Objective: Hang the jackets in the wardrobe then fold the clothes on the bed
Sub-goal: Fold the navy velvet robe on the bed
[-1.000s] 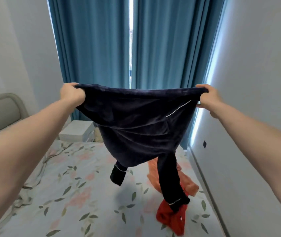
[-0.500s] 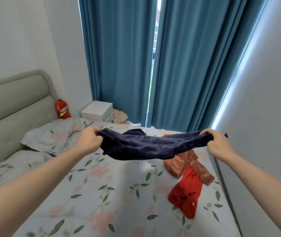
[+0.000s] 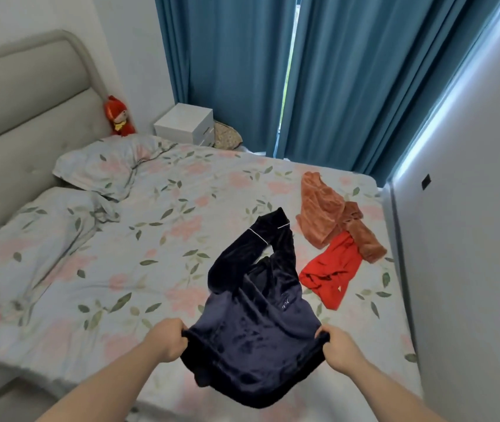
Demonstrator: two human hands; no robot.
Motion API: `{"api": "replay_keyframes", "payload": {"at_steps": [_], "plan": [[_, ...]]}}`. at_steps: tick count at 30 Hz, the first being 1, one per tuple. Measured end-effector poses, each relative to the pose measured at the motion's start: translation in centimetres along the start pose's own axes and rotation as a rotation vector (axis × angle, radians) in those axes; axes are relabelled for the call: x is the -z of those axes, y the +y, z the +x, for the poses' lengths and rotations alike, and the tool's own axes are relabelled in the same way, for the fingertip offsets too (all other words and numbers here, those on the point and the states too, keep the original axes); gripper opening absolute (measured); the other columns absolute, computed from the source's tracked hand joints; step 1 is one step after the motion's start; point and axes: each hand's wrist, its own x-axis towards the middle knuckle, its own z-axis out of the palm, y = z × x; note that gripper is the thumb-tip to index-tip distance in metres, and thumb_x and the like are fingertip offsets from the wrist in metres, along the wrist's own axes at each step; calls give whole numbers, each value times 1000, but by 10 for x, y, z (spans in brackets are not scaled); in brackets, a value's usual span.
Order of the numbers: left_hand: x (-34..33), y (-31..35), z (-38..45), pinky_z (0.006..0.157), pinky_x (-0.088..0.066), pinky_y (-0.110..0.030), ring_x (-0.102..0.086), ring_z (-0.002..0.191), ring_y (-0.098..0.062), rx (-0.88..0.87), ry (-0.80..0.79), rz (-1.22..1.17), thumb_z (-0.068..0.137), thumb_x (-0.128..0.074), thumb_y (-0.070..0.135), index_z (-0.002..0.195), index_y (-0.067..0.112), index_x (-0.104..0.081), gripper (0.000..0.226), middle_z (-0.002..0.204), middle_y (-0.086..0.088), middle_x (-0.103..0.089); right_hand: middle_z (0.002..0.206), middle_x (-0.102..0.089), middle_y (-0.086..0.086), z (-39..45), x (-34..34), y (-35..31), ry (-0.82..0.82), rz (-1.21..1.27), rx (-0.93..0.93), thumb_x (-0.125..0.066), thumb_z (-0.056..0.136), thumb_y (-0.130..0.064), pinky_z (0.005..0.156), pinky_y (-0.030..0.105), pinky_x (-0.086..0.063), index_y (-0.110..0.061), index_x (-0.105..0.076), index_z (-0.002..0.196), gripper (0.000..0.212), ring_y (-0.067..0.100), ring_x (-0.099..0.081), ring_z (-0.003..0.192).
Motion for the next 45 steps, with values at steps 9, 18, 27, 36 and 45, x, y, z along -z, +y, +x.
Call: {"api": "replay_keyframes", "payload": {"at_steps": [9,18,27,36,45], "plan": [[23,-5,-18,49,-28,-27,-45,52,-21,87,168,41,80,-56,29,58,15,-41,30,54,2,-46,79,-68,0,-16,21,31,5,-79,-39,-42,70,0,66,32,-48,-25,-58,77,30,27,-64,79],[-30,-37,-16,57,-41,-27,-59,69,-18,116,-30,171,85,-56,40,72,23,-51,22,72,7,-57,83,-64,1,-35,-43,63,-101,-142,-186,-45,73,-2,60,34,-39,-24,-49,75,23,26,-60,78],[-145,-61,20,88,-49,-34,-65,113,-25,21,-522,368,93,-52,70,109,25,-62,48,110,-3,-67,121,-53,5,-48,-160,118,-288,-318,-442,-40,93,-14,94,34,-48,-31,-51,117,31,25,-61,103],[-113,-14,219,87,-52,-36,-61,108,-23,68,-60,-26,89,-62,50,126,19,-59,49,131,0,-53,144,-38,0,97,-196,90,-179,-99,-357,-57,96,-24,66,20,-46,-27,-49,136,40,8,-63,79],[-121,69,396,109,-39,-51,-29,144,-35,15,289,-7,73,-76,68,156,19,-24,109,162,-8,-19,160,-24,-7,254,-253,16,73,151,-76,-67,93,-32,95,33,-52,-36,-25,157,77,13,-61,112]]}}
